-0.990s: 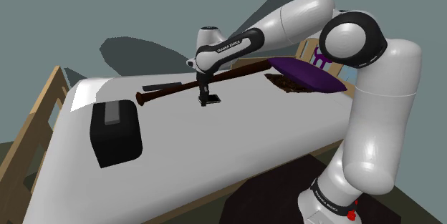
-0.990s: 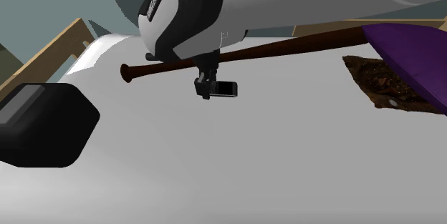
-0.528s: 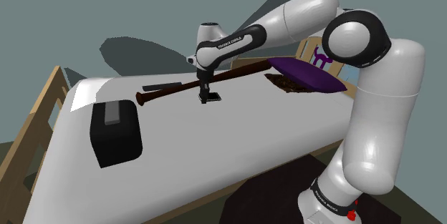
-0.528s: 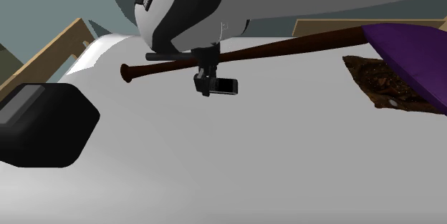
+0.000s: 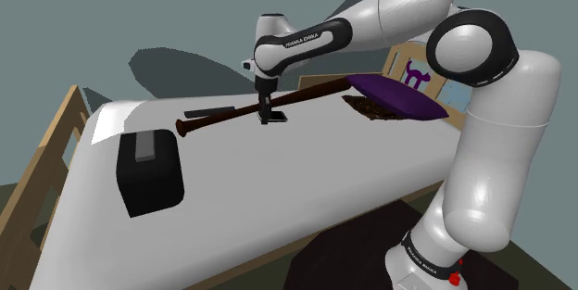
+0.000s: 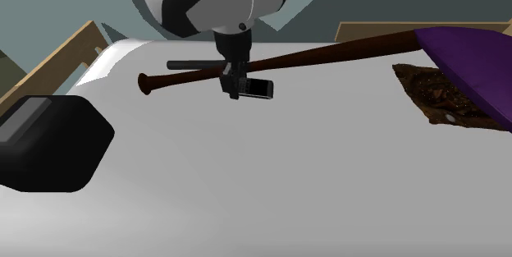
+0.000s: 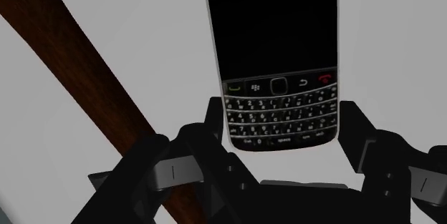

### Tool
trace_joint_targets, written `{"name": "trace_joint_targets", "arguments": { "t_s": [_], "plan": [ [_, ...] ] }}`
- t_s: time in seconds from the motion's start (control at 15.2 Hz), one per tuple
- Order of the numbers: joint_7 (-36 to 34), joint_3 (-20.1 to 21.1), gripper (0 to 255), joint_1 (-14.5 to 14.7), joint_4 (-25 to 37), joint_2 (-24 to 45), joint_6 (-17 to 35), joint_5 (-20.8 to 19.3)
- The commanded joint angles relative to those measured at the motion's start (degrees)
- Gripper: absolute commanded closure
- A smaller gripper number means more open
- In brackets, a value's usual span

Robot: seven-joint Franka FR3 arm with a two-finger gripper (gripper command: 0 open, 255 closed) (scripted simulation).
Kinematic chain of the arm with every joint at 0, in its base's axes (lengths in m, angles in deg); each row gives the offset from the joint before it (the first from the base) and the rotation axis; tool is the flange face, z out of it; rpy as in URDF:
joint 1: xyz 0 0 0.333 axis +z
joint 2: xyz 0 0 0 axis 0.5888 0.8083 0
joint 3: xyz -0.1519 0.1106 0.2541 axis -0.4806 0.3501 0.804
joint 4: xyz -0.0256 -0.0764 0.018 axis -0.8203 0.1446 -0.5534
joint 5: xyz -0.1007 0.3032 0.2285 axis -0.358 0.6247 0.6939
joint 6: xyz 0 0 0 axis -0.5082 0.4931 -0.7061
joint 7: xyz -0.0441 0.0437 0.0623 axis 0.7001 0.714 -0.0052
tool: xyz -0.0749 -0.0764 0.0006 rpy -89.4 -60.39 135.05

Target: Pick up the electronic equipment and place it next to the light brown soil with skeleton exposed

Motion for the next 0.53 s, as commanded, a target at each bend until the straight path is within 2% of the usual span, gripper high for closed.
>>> {"name": "trace_joint_targets", "arguments": {
  "t_s": [0.0, 0.46],
  "plan": [
    [0.1, 0.0, 255, 0.0, 0.7, -0.7, -1.4, 0.0],
    [0.1, 0.0, 255, 0.0, 4.0, -2.3, -6.3, 0.0]
  ]
}}
